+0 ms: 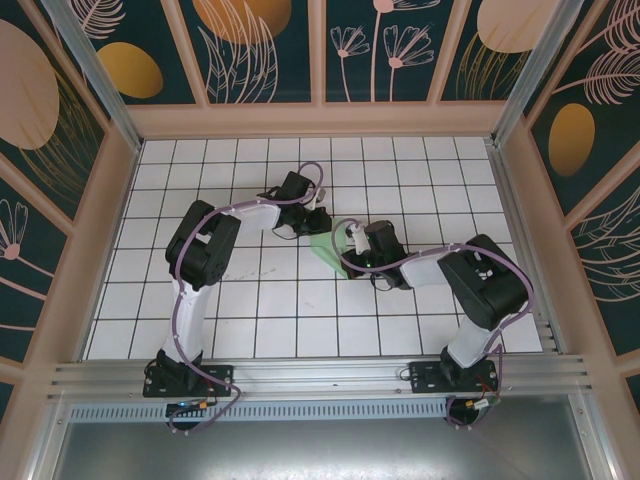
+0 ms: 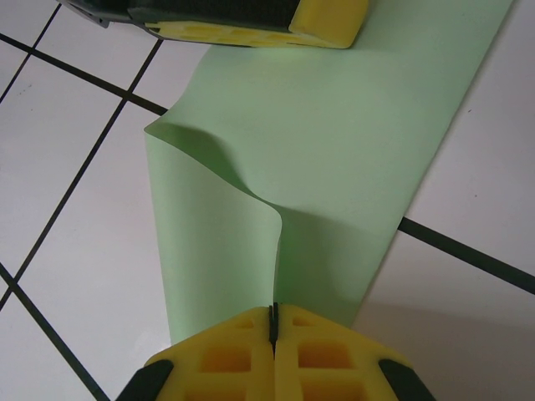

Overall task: Fold a paper plane with a square sheet of paper (fold left side to right side)
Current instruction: Third fold the triangle at the center of the table.

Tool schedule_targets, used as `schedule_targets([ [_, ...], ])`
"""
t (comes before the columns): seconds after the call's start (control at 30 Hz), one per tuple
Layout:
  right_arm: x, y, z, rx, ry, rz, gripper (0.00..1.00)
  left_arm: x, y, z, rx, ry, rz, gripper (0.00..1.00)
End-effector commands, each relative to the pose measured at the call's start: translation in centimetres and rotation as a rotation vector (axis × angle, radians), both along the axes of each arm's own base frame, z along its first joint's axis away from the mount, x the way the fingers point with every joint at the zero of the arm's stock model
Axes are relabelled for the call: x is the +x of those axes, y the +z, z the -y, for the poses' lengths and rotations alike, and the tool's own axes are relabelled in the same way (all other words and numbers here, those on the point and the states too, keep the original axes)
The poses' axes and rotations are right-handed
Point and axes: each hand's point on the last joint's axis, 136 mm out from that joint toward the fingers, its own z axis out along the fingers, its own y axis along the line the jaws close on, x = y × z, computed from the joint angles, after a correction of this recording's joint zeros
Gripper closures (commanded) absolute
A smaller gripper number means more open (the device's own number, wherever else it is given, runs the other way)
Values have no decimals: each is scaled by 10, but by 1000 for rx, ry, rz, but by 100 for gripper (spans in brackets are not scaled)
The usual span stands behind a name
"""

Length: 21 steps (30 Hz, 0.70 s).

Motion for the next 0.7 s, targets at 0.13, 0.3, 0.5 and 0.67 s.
schedule_targets([
  [0.13,3,10,1,23,-24,1,100,-21,-54,-18,108,9,-103,85],
  [0.3,3,13,2,32,-27,9,100,-22,-54,-18,109,8,-105,85],
  [0.5,3,11,3,23,-30,6,100,-21,-53,-18,108,9,-104,85],
  [0.67,2,13,4,25,-33,9,100,-22,-54,-18,109,9,-105,85],
])
